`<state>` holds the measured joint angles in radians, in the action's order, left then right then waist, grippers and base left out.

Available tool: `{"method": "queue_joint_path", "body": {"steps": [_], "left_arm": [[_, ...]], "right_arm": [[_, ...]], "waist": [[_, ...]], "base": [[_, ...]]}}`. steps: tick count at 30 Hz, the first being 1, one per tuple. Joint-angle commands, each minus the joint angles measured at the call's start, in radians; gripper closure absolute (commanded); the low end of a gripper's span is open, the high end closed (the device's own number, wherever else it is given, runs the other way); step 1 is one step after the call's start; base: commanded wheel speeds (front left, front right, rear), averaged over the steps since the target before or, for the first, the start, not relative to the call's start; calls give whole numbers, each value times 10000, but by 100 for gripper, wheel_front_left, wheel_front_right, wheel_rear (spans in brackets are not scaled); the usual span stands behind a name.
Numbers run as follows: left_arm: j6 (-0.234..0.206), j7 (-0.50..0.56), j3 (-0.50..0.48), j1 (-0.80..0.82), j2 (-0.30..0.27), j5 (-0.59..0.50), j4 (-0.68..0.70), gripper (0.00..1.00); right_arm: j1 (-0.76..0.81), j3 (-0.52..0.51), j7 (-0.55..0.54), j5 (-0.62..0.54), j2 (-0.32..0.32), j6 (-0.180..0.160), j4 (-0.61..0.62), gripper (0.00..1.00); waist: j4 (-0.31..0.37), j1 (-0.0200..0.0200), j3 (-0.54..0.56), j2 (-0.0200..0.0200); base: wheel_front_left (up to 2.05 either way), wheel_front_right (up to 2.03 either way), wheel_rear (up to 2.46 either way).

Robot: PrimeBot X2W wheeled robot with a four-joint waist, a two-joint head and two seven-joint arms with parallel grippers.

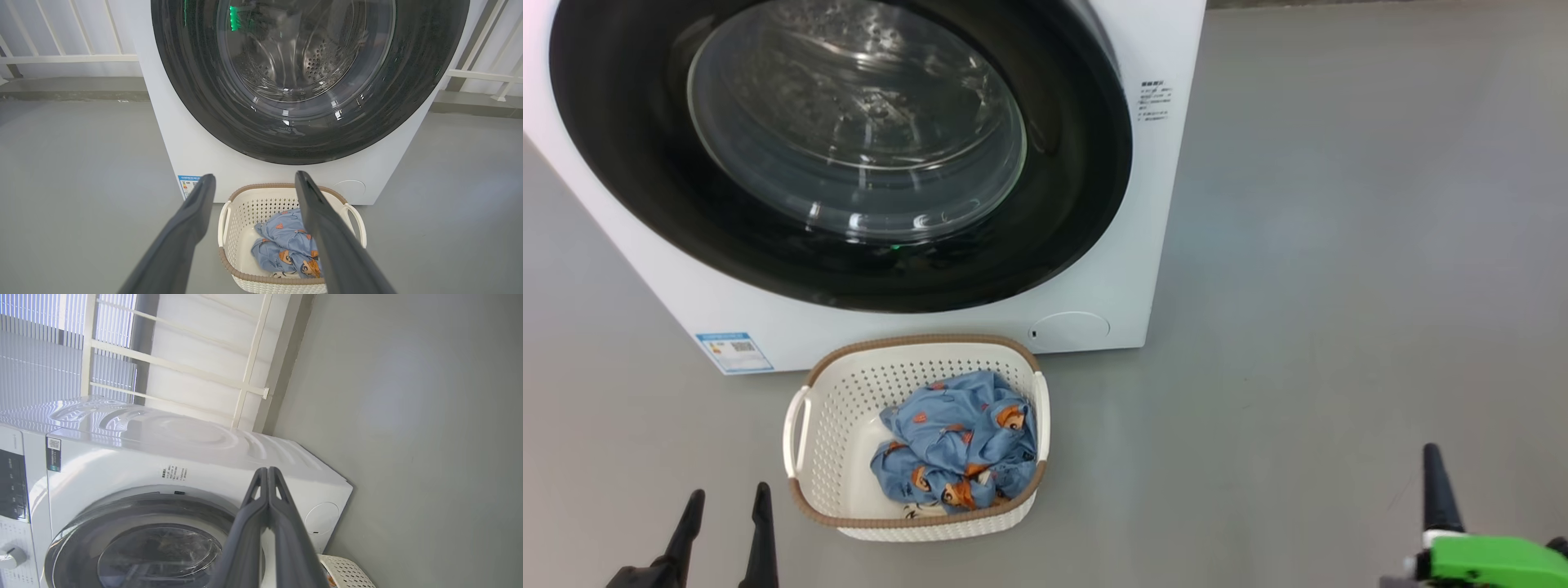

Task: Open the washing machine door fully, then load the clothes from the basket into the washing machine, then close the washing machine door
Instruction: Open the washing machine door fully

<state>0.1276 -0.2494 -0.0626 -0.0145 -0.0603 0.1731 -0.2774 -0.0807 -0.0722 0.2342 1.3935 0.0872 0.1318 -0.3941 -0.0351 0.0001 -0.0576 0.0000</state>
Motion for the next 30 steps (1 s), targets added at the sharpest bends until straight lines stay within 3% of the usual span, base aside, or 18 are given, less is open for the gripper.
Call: {"method": "queue_joint_path", "body": {"steps": [1,8,20,30], "left_arm": [[31,-124,-276,370,-189,104,242,0],[31,-124,-204,473,-244,245,333,0],[31,-124,130,802,-396,404,468,0],[31,-124,187,1144,-548,530,686,0]], "right_arm": [[-396,244,-75,264,213,-11,266,100],[-770,-510,-950,2038,782,-11,269,100],[-2268,-1811,-2700,2866,1706,-11,-125,100],[-3612,-2641,-4774,3207,1883,-11,401,100]], "waist": [[-78,-1,-87,0],[-275,-1,-469,0],[-671,-1,-1419,0],[-944,-1,-2541,0]], "base": [[0,0,0],[0,0,0],[0,0,0],[0,0,0]]}}
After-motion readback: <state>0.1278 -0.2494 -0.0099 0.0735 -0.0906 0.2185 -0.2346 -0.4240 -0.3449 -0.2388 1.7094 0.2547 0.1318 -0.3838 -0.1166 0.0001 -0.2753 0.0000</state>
